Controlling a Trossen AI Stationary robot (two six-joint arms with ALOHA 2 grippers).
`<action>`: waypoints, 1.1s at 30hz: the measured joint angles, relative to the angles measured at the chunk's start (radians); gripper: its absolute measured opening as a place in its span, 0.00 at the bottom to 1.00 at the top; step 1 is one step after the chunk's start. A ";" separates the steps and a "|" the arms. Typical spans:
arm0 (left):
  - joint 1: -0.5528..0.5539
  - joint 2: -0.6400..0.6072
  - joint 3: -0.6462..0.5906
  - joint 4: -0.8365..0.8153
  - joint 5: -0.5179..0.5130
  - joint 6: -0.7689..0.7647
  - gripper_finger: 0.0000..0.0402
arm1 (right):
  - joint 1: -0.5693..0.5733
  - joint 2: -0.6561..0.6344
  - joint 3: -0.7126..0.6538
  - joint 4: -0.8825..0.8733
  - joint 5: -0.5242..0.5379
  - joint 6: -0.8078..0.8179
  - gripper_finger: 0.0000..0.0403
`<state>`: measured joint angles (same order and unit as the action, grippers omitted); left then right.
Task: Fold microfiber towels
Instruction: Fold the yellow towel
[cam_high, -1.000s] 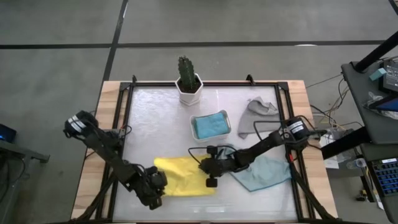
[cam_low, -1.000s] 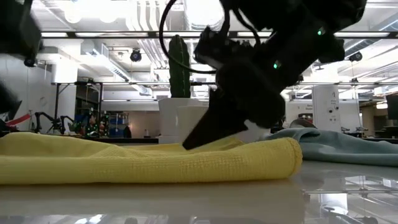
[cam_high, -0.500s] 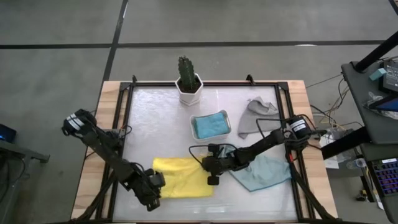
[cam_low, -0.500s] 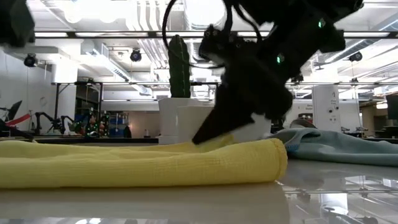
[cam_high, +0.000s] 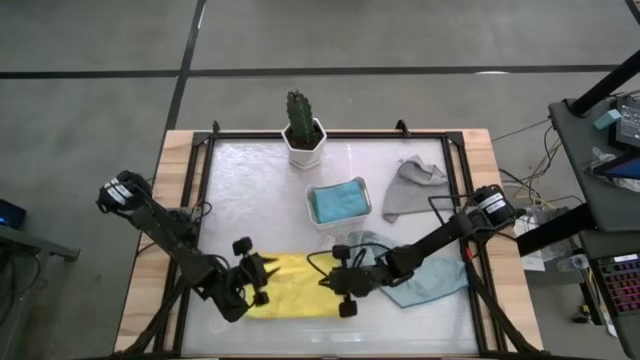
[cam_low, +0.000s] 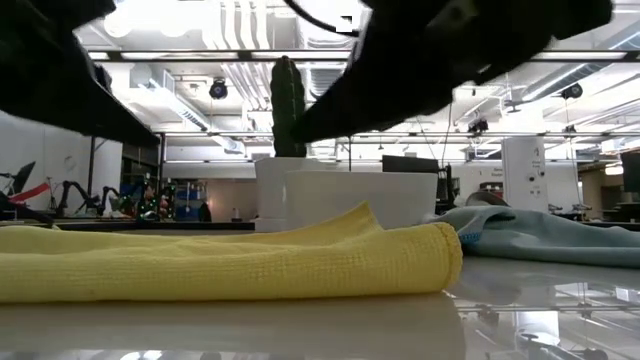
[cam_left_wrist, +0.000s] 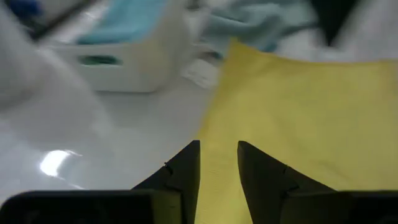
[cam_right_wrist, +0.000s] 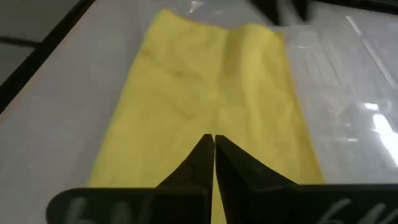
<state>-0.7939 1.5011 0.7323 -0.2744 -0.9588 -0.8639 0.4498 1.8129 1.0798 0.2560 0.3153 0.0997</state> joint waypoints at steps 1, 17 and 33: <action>0.005 0.010 -0.012 0.003 -0.030 -0.023 0.23 | 0.007 0.002 0.000 -0.003 0.000 -0.009 0.02; 0.006 0.030 0.152 0.031 0.660 -0.125 0.24 | 0.048 0.001 0.107 -0.268 -0.235 0.185 0.19; -0.134 0.335 0.475 -0.325 0.714 -0.183 0.47 | 0.257 0.002 0.175 -0.279 0.040 0.279 0.45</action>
<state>-0.9284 1.8364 1.2072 -0.5997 -0.2449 -1.0470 0.7071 1.8149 1.2545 -0.0232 0.3549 0.3782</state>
